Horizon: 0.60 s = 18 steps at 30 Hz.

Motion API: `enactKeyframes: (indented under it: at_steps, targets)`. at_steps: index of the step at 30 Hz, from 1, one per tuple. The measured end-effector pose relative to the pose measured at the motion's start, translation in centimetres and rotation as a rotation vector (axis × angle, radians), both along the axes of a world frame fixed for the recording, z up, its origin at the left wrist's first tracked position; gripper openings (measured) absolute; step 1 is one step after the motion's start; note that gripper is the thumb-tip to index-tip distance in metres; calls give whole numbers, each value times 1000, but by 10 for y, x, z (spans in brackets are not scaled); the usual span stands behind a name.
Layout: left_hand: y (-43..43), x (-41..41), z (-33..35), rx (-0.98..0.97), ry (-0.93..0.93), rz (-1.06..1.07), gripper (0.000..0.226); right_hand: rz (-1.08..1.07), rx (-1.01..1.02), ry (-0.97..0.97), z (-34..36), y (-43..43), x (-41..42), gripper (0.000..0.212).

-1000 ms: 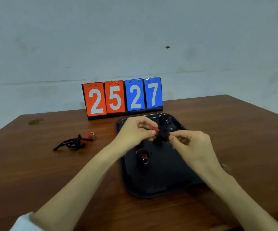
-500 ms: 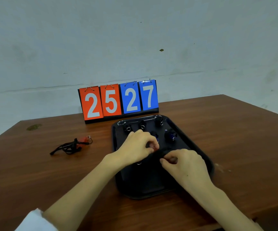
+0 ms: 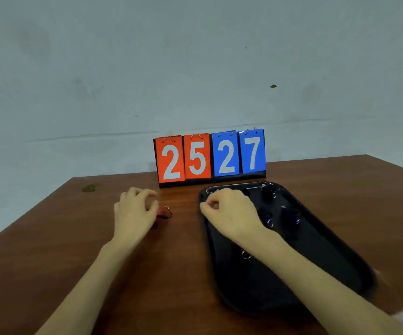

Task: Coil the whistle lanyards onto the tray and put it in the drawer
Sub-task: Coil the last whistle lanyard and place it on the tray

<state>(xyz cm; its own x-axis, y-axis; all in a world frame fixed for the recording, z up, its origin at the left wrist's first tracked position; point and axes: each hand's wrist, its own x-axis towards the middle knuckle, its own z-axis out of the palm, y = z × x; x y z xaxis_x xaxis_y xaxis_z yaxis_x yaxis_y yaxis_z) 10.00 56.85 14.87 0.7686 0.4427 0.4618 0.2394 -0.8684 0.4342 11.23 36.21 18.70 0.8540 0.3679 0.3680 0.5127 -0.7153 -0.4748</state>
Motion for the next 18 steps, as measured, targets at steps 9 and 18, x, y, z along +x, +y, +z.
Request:
enactKeyframes:
  at_steps: [9, 18]
  targets:
    - [14, 10, -22, 163, 277, 52, 41, 70, -43, 190, -22, 90, 50, 22]
    - [-3, -1, -9, -139, 6, -465, 34, 293, -3, 212, -17, 67, 56, 34]
